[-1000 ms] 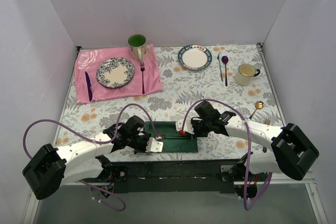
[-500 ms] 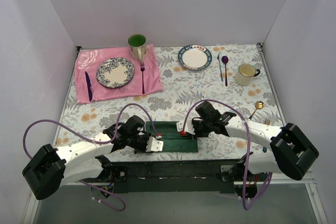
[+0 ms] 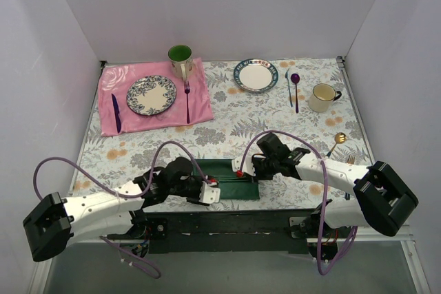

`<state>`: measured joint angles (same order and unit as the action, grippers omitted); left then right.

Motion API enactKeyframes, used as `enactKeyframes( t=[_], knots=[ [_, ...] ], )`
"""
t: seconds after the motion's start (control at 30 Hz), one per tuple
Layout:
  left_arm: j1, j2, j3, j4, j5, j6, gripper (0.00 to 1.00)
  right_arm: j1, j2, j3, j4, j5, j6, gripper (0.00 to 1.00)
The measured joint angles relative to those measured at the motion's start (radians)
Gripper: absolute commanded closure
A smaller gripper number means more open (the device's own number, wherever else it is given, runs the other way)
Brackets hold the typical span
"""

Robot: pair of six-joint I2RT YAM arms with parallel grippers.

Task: Fold the napkin into a case and place the utensils inside
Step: Smooth out the 2/3-rectangle-folded napkin at the center of the board.

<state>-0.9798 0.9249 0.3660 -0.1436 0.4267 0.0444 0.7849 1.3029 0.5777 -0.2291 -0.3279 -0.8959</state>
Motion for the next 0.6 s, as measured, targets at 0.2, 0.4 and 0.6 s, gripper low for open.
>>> enactKeyframes(
  t=[0.2,0.4,0.6],
  knots=[
    [-0.105,0.121,-0.031,0.128,-0.082,-0.002,0.60,0.000,0.000,0.000,0.000,-0.001,0.002,0.99],
    [-0.159,0.199,-0.049,0.213,-0.167,-0.009,0.71,-0.003,-0.002,-0.008,0.012,-0.009,-0.002,0.99],
    [-0.169,0.213,-0.053,0.252,-0.235,-0.026,0.89,-0.005,-0.013,-0.024,0.029,-0.019,-0.019,0.99]
  ],
)
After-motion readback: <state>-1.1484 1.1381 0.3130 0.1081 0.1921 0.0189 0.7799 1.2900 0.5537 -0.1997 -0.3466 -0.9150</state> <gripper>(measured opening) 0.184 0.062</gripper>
